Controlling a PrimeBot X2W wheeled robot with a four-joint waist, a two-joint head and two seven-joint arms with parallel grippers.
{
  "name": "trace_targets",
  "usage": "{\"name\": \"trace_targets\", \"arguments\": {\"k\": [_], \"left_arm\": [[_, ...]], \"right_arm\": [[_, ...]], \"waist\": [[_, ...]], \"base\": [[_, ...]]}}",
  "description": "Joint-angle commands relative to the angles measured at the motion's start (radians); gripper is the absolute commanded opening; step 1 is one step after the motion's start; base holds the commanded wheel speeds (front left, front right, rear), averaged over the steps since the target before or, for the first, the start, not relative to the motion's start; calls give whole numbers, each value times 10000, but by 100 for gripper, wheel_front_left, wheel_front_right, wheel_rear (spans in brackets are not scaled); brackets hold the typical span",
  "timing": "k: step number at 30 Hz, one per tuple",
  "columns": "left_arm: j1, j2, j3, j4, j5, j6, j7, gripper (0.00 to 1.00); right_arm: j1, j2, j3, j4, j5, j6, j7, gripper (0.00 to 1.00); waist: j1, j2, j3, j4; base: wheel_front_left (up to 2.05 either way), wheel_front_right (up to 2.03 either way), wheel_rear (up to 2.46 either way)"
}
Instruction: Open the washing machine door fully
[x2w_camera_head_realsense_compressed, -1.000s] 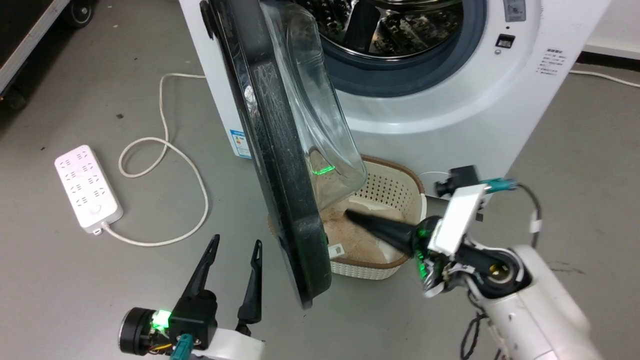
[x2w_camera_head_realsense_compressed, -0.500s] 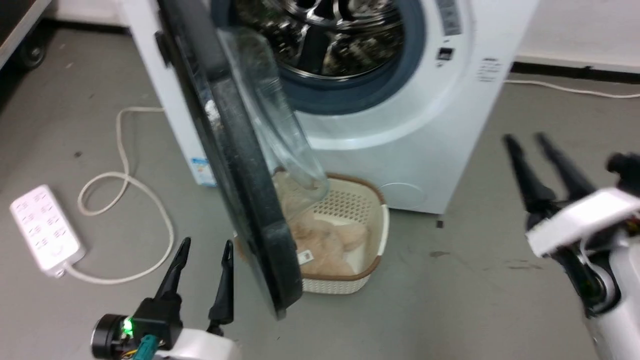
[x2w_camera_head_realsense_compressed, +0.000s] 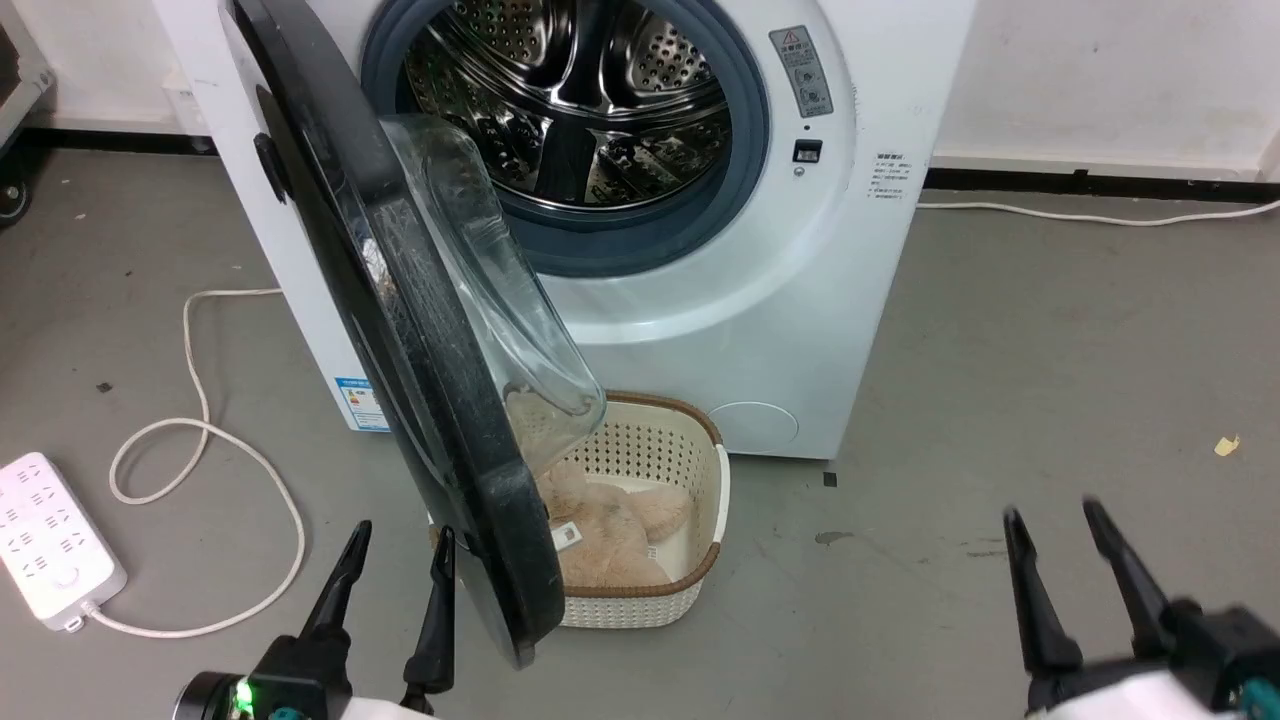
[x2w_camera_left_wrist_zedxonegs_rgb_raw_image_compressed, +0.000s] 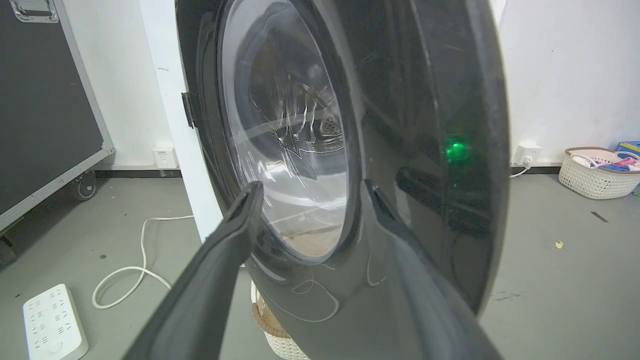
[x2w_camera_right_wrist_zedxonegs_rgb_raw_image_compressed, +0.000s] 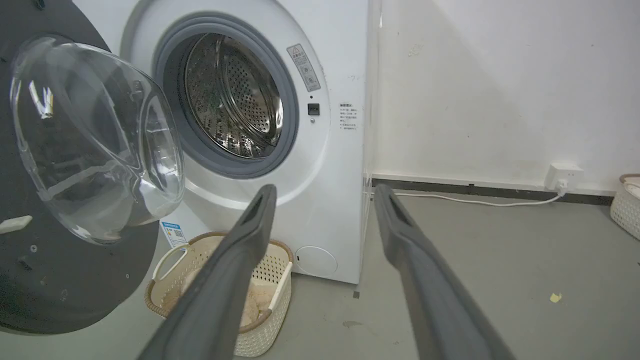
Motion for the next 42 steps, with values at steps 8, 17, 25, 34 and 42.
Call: {"name": "trace_targets", "arguments": {"k": [8,17,25,34,42], "left_arm": [[273,-110,90,129,183,-57,-53,100],[219,-233,114,92,290,-16,-53,0],[-393,-362,1117,-1563,-319,213,-53,0],[-2087,-390,1028,-4196,-380,209,136,0],[-2342,-490,-1713,-4822,163,-55,1709,0]], "right_arm": [[467,102,204,51,78,6,-190,100],[396,105,250,92,151,6,-239,100],[367,106,199,132,145,6,-252,100],[378,106,189,189,174,6,-254,100],[414,106,350,303,428,6,-264,100]], "waist": [[2,0,15,-83],[2,0,-15,70],[2,0,-119,170],[2,0,-246,208],[2,0,-148,36]], "base": [[0,0,0],[0,0,0],[0,0,0],[0,0,0],[0,0,0]]}}
